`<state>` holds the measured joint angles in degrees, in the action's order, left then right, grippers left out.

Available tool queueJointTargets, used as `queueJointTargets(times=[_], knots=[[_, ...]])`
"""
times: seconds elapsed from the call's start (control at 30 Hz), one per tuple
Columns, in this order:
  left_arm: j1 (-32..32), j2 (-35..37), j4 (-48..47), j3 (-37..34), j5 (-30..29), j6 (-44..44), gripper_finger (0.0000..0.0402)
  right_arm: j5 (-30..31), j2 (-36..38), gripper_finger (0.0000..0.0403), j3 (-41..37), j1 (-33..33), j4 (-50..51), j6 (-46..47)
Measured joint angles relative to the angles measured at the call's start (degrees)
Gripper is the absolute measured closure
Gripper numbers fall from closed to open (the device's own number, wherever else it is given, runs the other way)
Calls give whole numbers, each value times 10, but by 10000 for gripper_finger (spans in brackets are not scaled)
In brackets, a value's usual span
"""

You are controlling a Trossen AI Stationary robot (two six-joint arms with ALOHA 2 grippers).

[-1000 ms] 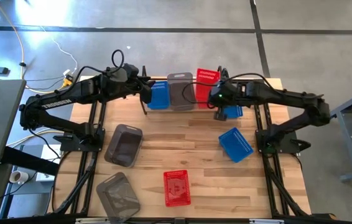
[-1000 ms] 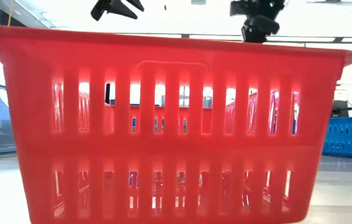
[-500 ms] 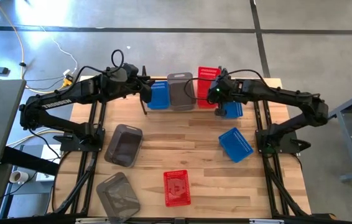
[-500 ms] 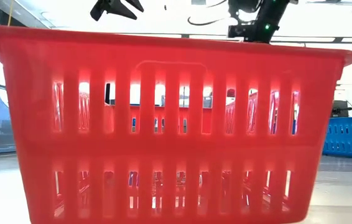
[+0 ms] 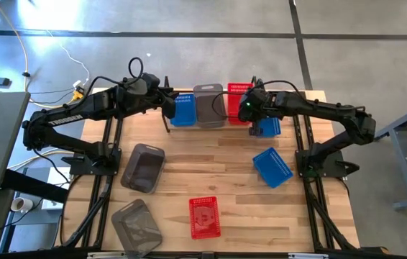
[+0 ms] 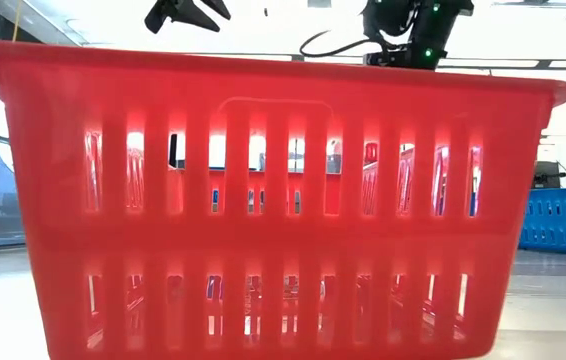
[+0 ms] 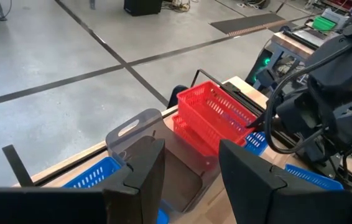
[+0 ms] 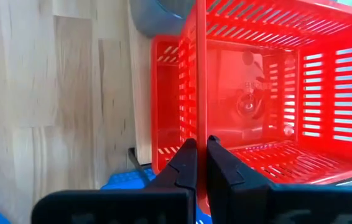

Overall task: Stack baskets on shelf by color
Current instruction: Stack the top red bin on the red bin on the shelf

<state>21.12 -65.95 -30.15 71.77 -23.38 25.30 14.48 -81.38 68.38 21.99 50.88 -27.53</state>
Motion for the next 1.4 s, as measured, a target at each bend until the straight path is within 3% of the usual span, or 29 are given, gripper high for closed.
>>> queueJointTargets(times=[0.47,0.6,1.03,1.4], knots=[[0,0,0,0,0,0,261,-62,-4,403,0,15,9,7],[0,0,0,0,0,0,261,-32,-15,403,0,23,10,8],[0,0,0,0,0,0,261,-33,-38,402,0,25,8,-14],[0,0,0,0,0,1,261,-20,-38,331,0,25,2,-12]])
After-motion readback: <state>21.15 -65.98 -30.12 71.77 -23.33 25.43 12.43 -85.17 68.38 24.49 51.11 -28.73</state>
